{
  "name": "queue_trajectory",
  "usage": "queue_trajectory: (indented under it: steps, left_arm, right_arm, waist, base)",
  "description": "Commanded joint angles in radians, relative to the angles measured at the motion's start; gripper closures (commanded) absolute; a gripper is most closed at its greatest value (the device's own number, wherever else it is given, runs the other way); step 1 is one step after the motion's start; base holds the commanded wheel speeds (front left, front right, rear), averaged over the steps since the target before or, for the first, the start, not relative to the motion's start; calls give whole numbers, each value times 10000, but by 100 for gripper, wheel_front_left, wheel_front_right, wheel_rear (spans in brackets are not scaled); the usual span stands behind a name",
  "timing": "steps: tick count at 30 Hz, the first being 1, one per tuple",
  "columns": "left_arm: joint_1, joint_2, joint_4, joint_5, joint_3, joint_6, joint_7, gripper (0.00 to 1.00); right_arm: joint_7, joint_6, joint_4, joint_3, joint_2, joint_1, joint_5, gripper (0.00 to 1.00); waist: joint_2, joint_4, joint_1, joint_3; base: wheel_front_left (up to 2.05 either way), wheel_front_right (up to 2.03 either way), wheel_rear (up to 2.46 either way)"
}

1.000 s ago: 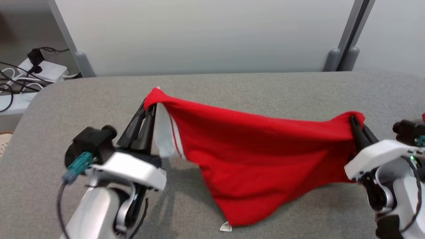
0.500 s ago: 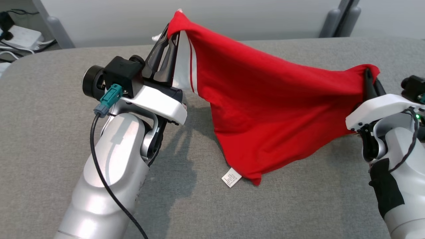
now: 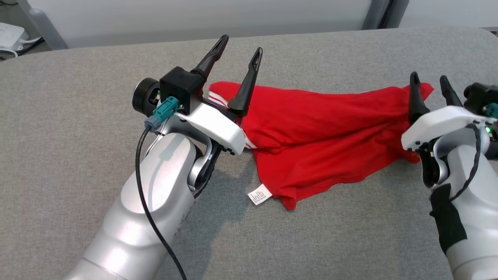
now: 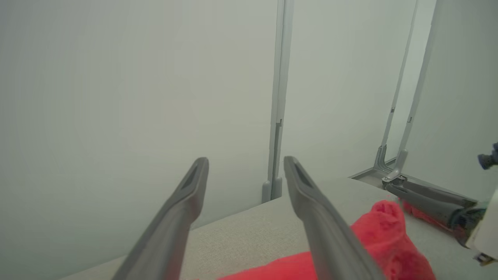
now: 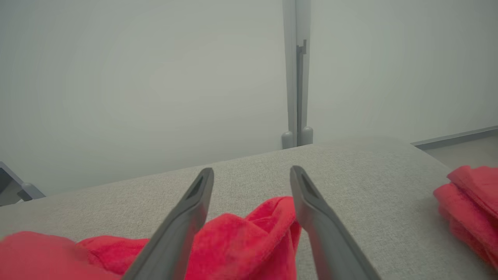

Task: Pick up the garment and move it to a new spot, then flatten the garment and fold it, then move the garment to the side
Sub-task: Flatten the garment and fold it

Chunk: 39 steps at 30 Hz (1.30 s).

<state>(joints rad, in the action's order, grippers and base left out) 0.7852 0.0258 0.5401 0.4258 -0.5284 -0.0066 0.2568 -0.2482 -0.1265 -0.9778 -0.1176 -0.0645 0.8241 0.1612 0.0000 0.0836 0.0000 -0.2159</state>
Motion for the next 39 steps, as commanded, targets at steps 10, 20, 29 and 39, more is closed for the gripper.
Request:
queue_trajectory:
  steps: [10, 20, 29, 39]
  left_arm:
    - [-2059, 245, -1758, -100, 710, 27, 49, 0]
    - [-4464, 245, -3274, -597, 1400, -4, 49, 0]
    - [-5306, 245, -3845, -639, 1159, 61, 49, 0]
    - [-5581, 245, -4260, -668, 984, 248, 49, 0]
  right_arm:
    - [-135, -42, 1065, 1004, 140, -2303, -136, 0]
    - [64, -42, 2027, 5554, 142, -4466, 2597, 0]
    - [43, -42, 1805, 7151, 2, -4386, 3194, 0]
    - [-40, -42, 1008, 7494, -69, -4011, 3661, 0]
  waist:
    - [0, -351, 0, 723]
    - [0, -609, 0, 1249]
    - [0, -1236, 0, 1388]
    - [0, -1763, 0, 1537]
  base:
    - [0, 0, 0]
    - [0, 0, 0]
    - [0, 0, 0]
    - [0, 0, 0]
